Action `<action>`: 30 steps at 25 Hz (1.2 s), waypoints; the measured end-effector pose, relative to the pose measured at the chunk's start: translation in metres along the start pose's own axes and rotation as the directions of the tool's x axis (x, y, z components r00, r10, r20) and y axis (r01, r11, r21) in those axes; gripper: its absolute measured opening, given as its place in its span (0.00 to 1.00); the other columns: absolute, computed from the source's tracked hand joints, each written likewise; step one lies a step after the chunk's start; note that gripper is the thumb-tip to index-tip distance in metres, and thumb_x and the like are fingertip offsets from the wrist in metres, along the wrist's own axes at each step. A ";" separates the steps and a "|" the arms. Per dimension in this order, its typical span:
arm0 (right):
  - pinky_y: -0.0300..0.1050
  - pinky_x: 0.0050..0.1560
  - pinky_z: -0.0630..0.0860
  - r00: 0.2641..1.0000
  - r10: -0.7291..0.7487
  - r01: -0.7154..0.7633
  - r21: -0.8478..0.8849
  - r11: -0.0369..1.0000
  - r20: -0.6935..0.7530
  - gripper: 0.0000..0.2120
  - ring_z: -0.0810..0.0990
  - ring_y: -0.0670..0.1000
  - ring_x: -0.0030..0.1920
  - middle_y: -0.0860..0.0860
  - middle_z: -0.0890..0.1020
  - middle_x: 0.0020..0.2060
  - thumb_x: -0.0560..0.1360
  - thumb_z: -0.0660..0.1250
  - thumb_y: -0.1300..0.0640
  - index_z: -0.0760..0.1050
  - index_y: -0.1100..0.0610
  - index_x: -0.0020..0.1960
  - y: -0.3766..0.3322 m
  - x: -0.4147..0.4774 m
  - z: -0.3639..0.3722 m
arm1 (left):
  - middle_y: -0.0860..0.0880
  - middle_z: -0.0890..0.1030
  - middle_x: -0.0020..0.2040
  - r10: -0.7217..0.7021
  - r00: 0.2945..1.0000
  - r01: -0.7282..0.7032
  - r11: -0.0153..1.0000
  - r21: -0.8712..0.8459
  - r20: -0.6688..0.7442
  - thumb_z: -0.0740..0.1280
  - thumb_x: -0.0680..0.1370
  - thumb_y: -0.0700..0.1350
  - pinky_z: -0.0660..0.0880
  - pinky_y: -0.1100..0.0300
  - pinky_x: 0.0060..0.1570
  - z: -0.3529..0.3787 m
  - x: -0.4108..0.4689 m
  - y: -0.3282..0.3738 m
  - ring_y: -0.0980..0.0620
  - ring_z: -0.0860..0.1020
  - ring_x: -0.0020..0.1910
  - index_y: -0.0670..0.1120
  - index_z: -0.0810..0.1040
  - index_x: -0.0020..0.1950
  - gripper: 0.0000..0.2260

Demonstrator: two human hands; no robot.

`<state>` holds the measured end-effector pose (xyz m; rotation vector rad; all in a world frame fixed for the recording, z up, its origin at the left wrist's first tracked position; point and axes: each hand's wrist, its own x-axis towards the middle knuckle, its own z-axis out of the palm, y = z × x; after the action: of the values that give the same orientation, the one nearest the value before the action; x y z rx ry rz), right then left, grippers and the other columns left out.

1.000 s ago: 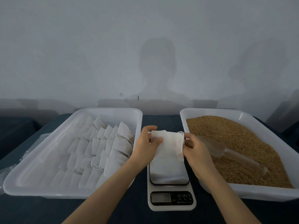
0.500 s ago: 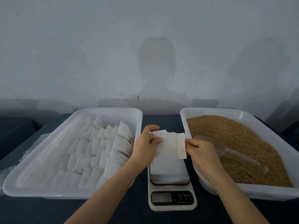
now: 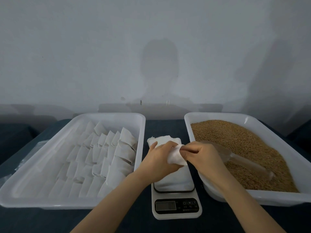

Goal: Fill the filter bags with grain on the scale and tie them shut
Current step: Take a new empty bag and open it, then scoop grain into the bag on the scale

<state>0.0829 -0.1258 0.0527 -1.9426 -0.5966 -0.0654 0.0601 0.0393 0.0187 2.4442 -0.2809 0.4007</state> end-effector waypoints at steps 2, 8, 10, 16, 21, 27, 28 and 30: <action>0.25 0.39 0.71 1.000 0.005 -0.005 0.002 1.000 0.019 0.15 0.79 0.36 0.41 0.41 0.82 0.37 0.71 0.71 0.62 0.79 0.41 0.36 -0.001 -0.002 -0.001 | 0.65 0.70 0.51 -0.035 0.999 0.036 0.999 -0.038 0.011 0.75 0.69 0.54 0.63 0.57 0.68 -0.001 -0.001 0.001 0.67 0.67 0.49 0.51 0.71 0.63 0.26; 0.28 0.40 0.72 0.998 0.024 -0.016 -0.155 0.988 0.052 0.09 0.78 0.36 0.40 0.42 0.82 0.38 0.72 0.70 0.57 0.79 0.43 0.38 -0.003 -0.004 0.001 | 0.63 0.72 0.59 0.031 0.999 -0.031 0.999 0.024 0.020 0.73 0.68 0.61 0.54 0.59 0.71 0.001 -0.002 0.001 0.70 0.64 0.60 0.54 0.69 0.65 0.29; 0.31 0.38 0.74 0.997 0.031 -0.020 -0.137 0.990 0.076 0.05 0.79 0.37 0.40 0.41 0.83 0.37 0.73 0.68 0.51 0.81 0.41 0.43 -0.005 -0.005 -0.006 | 0.66 0.72 0.52 -0.030 0.998 0.032 0.999 -0.043 0.058 0.74 0.69 0.58 0.65 0.63 0.64 -0.001 -0.002 0.002 0.71 0.67 0.54 0.54 0.71 0.62 0.24; 0.36 0.48 0.74 0.974 0.113 -0.214 -0.649 0.730 -0.194 0.15 0.77 0.41 0.46 0.47 0.80 0.54 0.73 0.67 0.47 0.77 0.49 0.58 0.056 0.009 -0.100 | 0.61 0.73 0.51 -0.175 0.969 0.214 0.947 -0.238 0.175 0.75 0.68 0.58 0.68 0.73 0.40 -0.007 -0.002 0.001 0.64 0.74 0.48 0.58 0.69 0.57 0.23; 0.49 0.58 0.72 0.936 0.348 -0.195 -0.906 0.376 -0.057 0.18 0.75 0.47 0.51 0.45 0.78 0.49 0.72 0.66 0.39 0.76 0.46 0.58 0.104 0.008 -0.123 | 0.60 0.72 0.52 -0.195 0.955 0.254 0.927 -0.275 0.225 0.75 0.67 0.59 0.69 0.70 0.40 -0.008 0.002 0.000 0.58 0.75 0.49 0.59 0.66 0.59 0.26; 0.34 0.36 0.71 0.957 0.285 -0.187 -0.870 0.456 -0.057 0.04 0.73 0.41 0.38 0.43 0.72 0.42 0.76 0.65 0.49 0.75 0.48 0.47 0.095 0.006 -0.131 | 0.61 0.73 0.55 -0.190 0.946 0.263 0.923 -0.280 0.262 0.74 0.68 0.60 0.69 0.71 0.42 -0.006 0.000 -0.004 0.59 0.75 0.51 0.59 0.67 0.61 0.26; 0.33 0.35 0.70 0.966 0.252 -0.166 -0.897 0.409 -0.064 0.03 0.73 0.40 0.38 0.42 0.72 0.41 0.75 0.64 0.49 0.74 0.47 0.45 0.091 0.005 -0.137 | 0.60 0.73 0.56 -0.187 0.947 0.260 0.923 -0.282 0.263 0.75 0.68 0.59 0.70 0.70 0.43 -0.006 0.000 -0.005 0.58 0.75 0.51 0.59 0.67 0.61 0.26; 0.38 0.35 0.74 0.971 0.224 -0.145 -0.946 0.291 -0.081 0.05 0.74 0.42 0.38 0.42 0.72 0.40 0.76 0.61 0.47 0.73 0.45 0.42 0.084 0.004 -0.148 | 0.58 0.73 0.58 -0.182 0.948 0.257 0.922 -0.289 0.261 0.75 0.68 0.59 0.71 0.68 0.45 -0.004 0.001 -0.006 0.56 0.75 0.51 0.58 0.68 0.63 0.27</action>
<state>0.1550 -0.2796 0.0490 -3.2270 -0.3539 -0.2604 0.0621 0.0468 0.0190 2.1680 -0.1490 -0.0292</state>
